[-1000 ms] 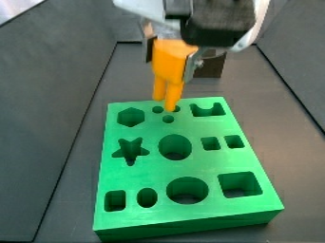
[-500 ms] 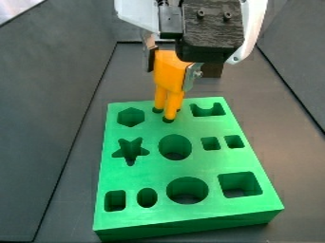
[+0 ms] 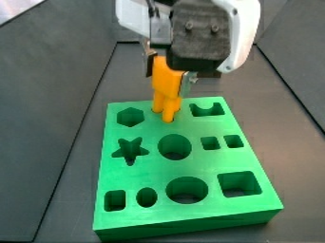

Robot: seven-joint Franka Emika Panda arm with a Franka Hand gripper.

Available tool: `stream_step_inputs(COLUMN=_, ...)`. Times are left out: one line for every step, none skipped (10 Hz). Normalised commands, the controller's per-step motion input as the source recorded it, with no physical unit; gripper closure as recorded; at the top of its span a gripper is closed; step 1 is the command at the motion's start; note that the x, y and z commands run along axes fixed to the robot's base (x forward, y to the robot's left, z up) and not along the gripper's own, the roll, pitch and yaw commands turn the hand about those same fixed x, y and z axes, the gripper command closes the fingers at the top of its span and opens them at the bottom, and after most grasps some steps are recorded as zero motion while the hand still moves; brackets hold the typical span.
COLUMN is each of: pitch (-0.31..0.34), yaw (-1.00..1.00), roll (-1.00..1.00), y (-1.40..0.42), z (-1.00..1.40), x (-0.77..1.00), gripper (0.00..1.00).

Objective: Pick up the 3 prong object. Move up. Rotate the 3 prong object. Place the 3 prong object on the fixture. Regrasp the 3 prong object. Move to above the board. Insert the 3 prong object.
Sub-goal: Insert the 3 prong object.

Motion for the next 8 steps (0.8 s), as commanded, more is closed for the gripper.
stream_step_inputs(pitch=-0.214, yaw=0.06, roll=0.01, y=-0.03, z=-0.34, x=0.00, gripper=1.00)
stream_step_inputs(pitch=-0.243, yaw=0.07, roll=0.09, y=-0.07, z=-0.32, x=-0.01, gripper=1.00)
stream_step_inputs(pitch=-0.236, yaw=0.11, roll=0.23, y=-0.09, z=-0.30, x=0.00, gripper=1.00)
stream_step_inputs(pitch=-0.251, yaw=0.13, roll=0.34, y=-0.15, z=-0.25, x=0.00, gripper=1.00)
stream_step_inputs(pitch=-0.201, yaw=0.07, roll=0.46, y=-0.24, z=-0.08, x=0.00, gripper=1.00)
stream_step_inputs(pitch=0.024, yaw=0.00, roll=0.32, y=-0.13, z=0.00, x=0.24, gripper=1.00)
stream_step_inputs(pitch=0.007, yaw=0.00, roll=0.13, y=0.00, z=-0.17, x=0.19, gripper=1.00)
stream_step_inputs(pitch=0.000, yaw=0.00, roll=0.04, y=0.00, z=-0.35, x=0.25, gripper=1.00)
